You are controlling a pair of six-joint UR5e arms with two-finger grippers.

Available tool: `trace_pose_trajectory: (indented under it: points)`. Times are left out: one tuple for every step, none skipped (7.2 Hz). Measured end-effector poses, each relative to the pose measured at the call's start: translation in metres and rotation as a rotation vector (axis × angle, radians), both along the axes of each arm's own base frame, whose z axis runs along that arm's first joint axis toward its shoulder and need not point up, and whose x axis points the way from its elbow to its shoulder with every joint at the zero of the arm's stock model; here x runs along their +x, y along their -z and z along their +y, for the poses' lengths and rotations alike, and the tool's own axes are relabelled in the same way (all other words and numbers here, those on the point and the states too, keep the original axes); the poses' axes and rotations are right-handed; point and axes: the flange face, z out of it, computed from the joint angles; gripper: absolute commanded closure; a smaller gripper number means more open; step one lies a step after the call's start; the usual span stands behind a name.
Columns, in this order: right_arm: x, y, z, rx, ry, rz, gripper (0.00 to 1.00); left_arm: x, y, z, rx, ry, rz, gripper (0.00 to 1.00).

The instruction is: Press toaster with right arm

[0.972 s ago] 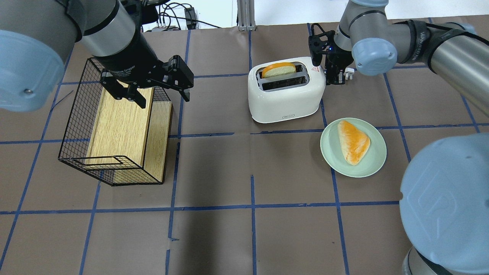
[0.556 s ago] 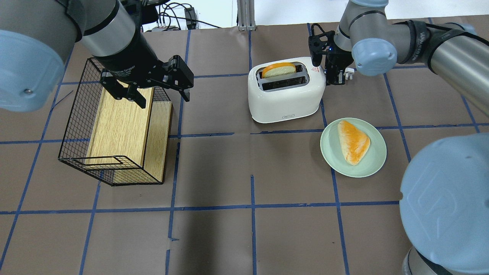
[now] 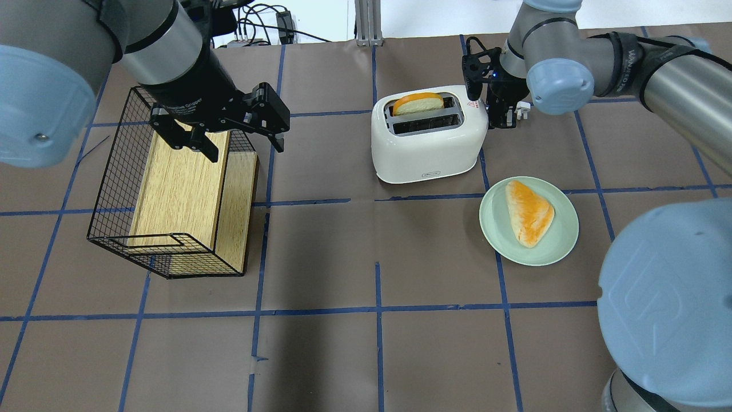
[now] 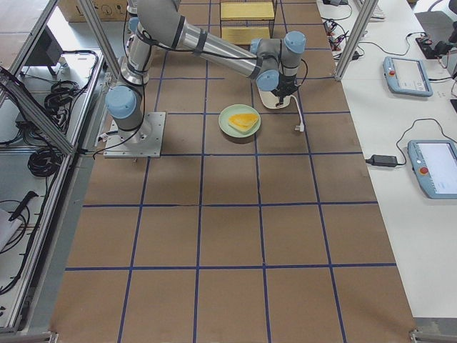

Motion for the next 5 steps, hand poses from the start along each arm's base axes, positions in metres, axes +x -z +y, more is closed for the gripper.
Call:
trace_pose_trajectory:
  points:
    - [-0.002,-0.012,-0.003,-0.021,0.006,0.016,0.00,0.000,0.000,0.000,0.000,0.000,0.000,0.00]
    - [-0.003,-0.036,-0.006,-0.044,0.023,0.033,0.00,0.000,0.000,0.000,0.000,0.000,0.000,0.00]
    - [-0.004,-0.065,-0.003,-0.047,0.052,0.042,0.00,0.000,0.000,0.000,0.000,0.000,0.000,0.00]
    - [-0.005,-0.097,0.008,-0.040,0.102,0.045,0.00,0.000,0.000,0.000,0.000,0.000,0.000,0.00]
    - [-0.004,-0.130,0.026,-0.031,0.186,0.037,0.00,0.000,0.000,0.000,0.000,0.000,0.000,0.00]
